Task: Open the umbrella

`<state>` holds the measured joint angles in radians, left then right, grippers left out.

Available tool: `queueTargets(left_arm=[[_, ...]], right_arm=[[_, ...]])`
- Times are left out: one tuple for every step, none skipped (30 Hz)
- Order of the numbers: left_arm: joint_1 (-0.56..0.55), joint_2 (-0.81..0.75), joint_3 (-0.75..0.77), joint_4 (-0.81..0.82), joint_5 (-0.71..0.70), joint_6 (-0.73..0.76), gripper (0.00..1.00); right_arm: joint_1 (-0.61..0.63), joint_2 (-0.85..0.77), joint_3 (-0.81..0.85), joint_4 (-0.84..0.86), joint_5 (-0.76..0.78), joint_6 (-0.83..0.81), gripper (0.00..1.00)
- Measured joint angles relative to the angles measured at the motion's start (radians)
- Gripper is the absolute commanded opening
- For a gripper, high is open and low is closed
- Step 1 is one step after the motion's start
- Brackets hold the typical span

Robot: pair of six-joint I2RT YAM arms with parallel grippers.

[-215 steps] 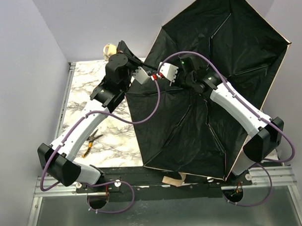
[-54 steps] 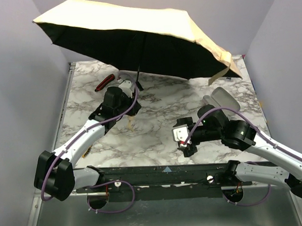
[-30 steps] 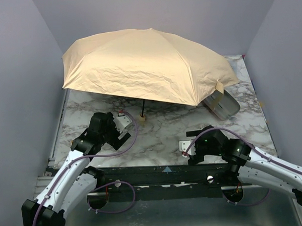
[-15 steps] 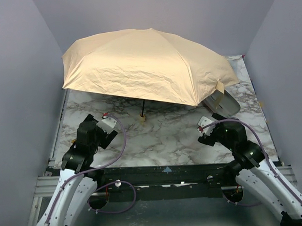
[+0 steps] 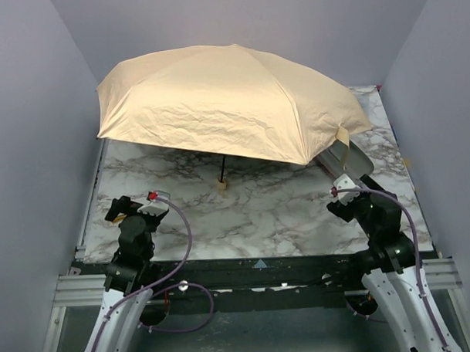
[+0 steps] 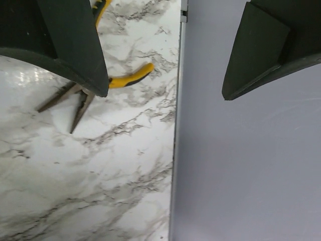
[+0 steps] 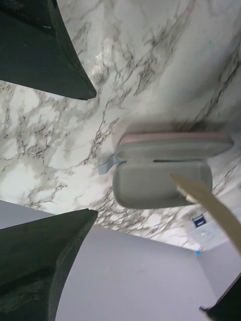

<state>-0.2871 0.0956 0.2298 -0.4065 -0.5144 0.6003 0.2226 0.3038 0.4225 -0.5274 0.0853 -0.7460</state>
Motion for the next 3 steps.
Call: queueTargets(left_arm=[[0.000,-0.026,-0.016,0.012,-0.016,0.014,0.98],[0.000,-0.048,-0.032,0.024,-0.031,0.027,0.98],[0.000,-0.065,-0.043,0.033,-0.043,0.041,0.98]], right_arm=[[-0.021,-0.008,0.000,0.000,0.001,0.000,0.93],[-0.039,-0.017,0.000,0.000,0.003,-0.001,0.93],[-0.056,-0.025,-0.001,0.000,0.004,-0.003,0.93]])
